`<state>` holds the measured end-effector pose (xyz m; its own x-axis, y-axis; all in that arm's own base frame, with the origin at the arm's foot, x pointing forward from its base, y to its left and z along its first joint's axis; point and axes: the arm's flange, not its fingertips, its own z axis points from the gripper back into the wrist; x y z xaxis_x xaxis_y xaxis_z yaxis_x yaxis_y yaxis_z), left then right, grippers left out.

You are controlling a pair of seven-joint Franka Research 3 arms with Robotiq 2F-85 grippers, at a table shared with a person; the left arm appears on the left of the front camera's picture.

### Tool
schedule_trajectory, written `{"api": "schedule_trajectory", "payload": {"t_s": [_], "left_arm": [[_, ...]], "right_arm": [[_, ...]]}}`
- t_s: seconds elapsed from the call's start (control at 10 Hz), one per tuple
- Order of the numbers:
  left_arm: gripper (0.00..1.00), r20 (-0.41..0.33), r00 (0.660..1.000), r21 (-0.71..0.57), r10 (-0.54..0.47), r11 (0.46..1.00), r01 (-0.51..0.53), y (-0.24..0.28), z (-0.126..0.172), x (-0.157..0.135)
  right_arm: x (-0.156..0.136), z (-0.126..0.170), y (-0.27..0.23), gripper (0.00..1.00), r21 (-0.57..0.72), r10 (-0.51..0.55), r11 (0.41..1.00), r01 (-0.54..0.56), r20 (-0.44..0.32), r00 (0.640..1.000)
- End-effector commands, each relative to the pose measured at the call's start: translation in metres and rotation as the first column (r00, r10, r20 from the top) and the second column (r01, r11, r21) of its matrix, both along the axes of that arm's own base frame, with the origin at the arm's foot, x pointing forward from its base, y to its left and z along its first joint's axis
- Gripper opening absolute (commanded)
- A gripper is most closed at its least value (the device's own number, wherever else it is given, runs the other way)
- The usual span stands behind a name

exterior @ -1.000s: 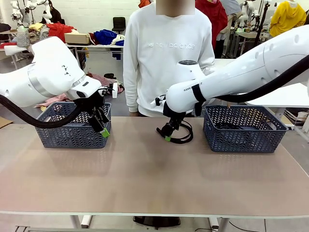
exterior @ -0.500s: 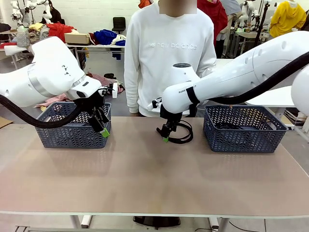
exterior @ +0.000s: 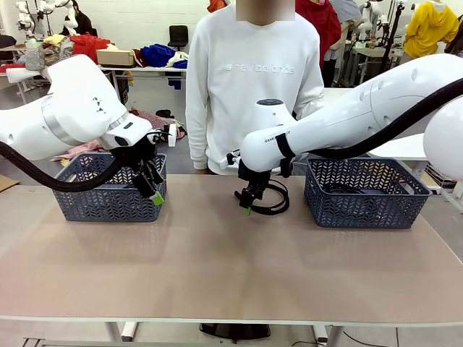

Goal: Organize the cables according to human instructions.
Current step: Pick up a bundle of cables and place it in the basket indicated by the human.

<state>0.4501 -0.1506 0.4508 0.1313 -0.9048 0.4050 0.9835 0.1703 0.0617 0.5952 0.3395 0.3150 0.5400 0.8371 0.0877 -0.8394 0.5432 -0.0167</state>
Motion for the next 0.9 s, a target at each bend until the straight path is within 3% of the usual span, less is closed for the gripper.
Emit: {"api": "schedule_trajectory", "payload": {"t_s": [0.0,0.7,0.8], "left_arm": [[0.98,-0.006,1.000,0.001,-0.005,1.000,0.005,0.002,0.001,0.002],[0.98,-0.006,1.000,0.001,-0.005,1.000,0.005,0.002,0.001,0.002],[0.98,-0.006,1.000,0.001,-0.005,1.000,0.005,0.002,0.001,0.002]], "right_arm": [[0.008,-0.001,0.009,1.00,-0.033,-0.039,0.999,0.040,0.018,0.999],[0.019,-0.010,0.010,1.00,-0.070,-0.093,0.993,0.093,0.001,0.996],[0.019,-0.009,0.011,0.83,-0.065,-0.100,0.993,0.100,0.002,0.995]]}}
